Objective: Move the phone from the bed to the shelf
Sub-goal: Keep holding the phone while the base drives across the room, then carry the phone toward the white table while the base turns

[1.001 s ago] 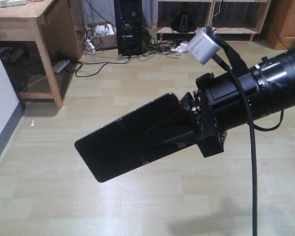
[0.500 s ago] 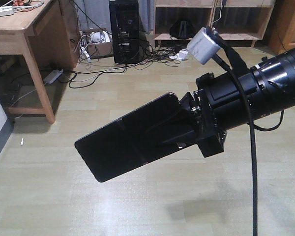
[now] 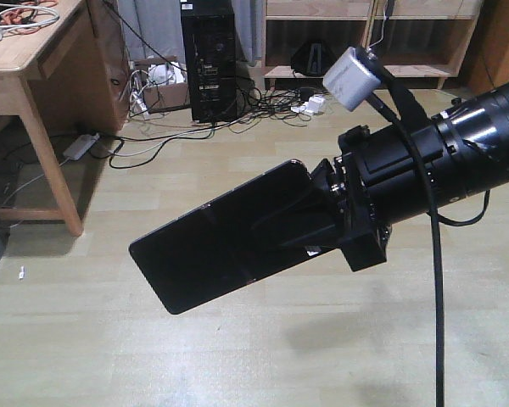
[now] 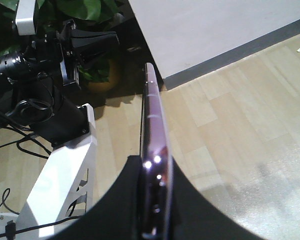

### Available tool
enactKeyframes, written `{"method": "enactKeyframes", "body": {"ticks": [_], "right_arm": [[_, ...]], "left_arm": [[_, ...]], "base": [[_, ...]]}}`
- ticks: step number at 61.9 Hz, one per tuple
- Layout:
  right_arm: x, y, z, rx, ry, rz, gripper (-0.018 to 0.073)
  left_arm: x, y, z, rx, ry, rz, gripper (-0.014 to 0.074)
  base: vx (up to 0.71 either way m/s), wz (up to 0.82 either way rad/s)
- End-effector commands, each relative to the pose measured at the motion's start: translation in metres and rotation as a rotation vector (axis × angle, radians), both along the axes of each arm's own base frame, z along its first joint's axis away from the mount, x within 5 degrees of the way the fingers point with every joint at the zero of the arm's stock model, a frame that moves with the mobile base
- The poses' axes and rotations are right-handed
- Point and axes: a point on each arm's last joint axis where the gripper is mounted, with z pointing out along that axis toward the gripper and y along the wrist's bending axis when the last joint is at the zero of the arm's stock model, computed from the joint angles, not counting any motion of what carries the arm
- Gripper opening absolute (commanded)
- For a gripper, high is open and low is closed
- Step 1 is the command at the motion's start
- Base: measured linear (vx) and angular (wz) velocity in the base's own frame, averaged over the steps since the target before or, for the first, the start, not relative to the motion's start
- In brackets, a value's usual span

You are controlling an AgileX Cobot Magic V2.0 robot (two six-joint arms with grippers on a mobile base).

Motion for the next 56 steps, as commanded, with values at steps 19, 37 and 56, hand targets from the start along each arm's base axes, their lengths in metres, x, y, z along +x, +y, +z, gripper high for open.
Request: {"method": "enactKeyframes", "body": {"ticks": [19,37,56], "right_arm": [[-0.0137,0.0003,0.0223,0.093,-0.007,0.047,-0.0004],[-0.0136,0.0003,0.0223,0.093,-0.007,0.046,-0.0004],[-0.0136,0.0003,0.0223,0.093,-0.007,0.046,-0.0004]], "left_arm": [[0.0005,0.0005,0.0062,-0.015,-0.077,0.006,0.0001],[0.0005,0.0005,0.0062,-0.015,-0.077,0.006,0.0001],[0.0005,0.0005,0.0062,-0.015,-0.077,0.006,0.0001]], "base": [[0.25,-0.01],[0.23,-0.01],[0.2,-0.06]]}}
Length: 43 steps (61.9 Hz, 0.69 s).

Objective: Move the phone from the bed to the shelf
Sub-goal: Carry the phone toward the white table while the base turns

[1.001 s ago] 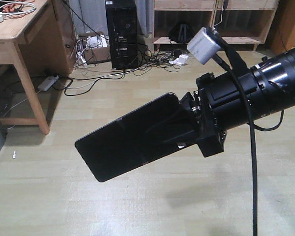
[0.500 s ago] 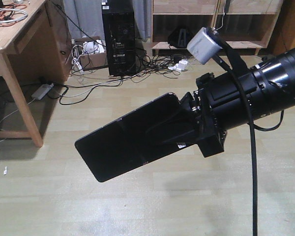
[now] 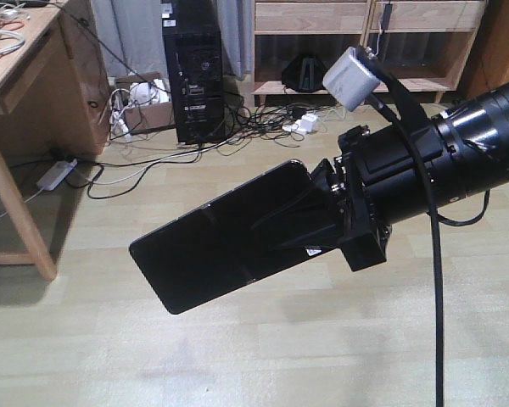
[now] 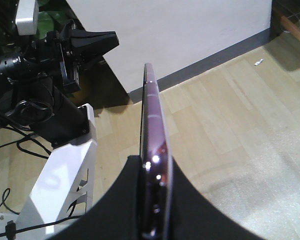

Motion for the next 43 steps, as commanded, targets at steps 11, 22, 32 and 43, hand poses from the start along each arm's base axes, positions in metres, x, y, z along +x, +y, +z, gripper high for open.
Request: {"method": "enactKeyframes", "body": {"ticks": [11,22,32,43], "right_arm": [[-0.0136,0.0003,0.0223,0.093,-0.007,0.046,-0.0004],[-0.0136,0.0003,0.0223,0.093,-0.007,0.046,-0.0004],[-0.0136,0.0003,0.0223,0.093,-0.007,0.046,-0.0004],[-0.0136,0.0003,0.0223,0.093,-0.007,0.046,-0.0004]], "left_arm": [[0.0005,0.0005,0.0062,-0.015,-0.077,0.006,0.0001],[0.0005,0.0005,0.0062,-0.015,-0.077,0.006,0.0001],[0.0005,0.0005,0.0062,-0.015,-0.077,0.006,0.0001],[0.0005,0.0005,0.0062,-0.015,-0.077,0.006,0.0001]], "base": [[0.18,-0.11],[0.17,-0.15],[0.16,-0.19],[0.14,-0.26]]}}
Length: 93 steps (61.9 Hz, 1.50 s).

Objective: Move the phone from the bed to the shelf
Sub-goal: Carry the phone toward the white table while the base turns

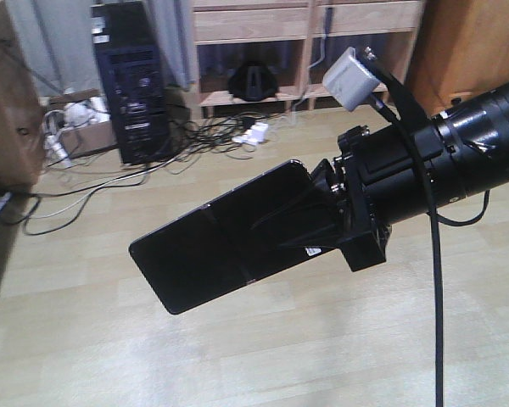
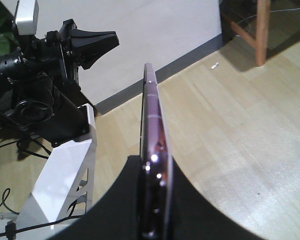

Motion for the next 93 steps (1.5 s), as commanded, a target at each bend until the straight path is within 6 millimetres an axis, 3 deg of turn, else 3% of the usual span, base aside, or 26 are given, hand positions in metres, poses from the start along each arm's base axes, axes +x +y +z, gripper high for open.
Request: {"method": "enactKeyframes", "body": {"ticks": [1,93], "right_arm": [[-0.0136,0.0003,0.0223,0.093,-0.007,0.046,-0.0004],[-0.0136,0.0003,0.0223,0.093,-0.007,0.046,-0.0004]], "left_arm": [[0.0005,0.0005,0.0062,-0.015,-0.077,0.006,0.0001],[0.0005,0.0005,0.0062,-0.015,-0.077,0.006,0.0001]], "base": [[0.14,-0.29],[0.12,-0.39]]}}
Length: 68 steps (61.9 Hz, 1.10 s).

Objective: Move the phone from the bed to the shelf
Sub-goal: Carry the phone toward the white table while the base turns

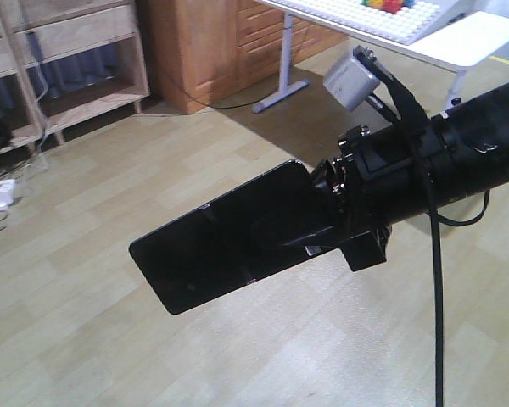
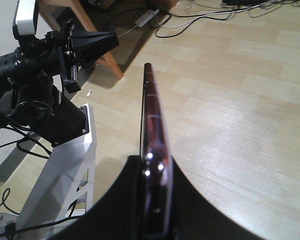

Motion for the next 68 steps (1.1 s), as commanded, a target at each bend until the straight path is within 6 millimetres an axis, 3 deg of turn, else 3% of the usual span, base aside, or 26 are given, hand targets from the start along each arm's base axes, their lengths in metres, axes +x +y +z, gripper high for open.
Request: {"method": "enactKeyframes", "body": {"ticks": [1,68], "right_arm": [[-0.0136,0.0003,0.0223,0.093,-0.007,0.046,-0.0004],[-0.0136,0.0003,0.0223,0.093,-0.007,0.046,-0.0004]], "left_arm": [[0.0005,0.0005,0.0062,-0.015,-0.077,0.006,0.0001],[0.0005,0.0005,0.0062,-0.015,-0.077,0.006,0.0001]], "base": [[0.11,-0.36],[0.12,-0.39]]}}
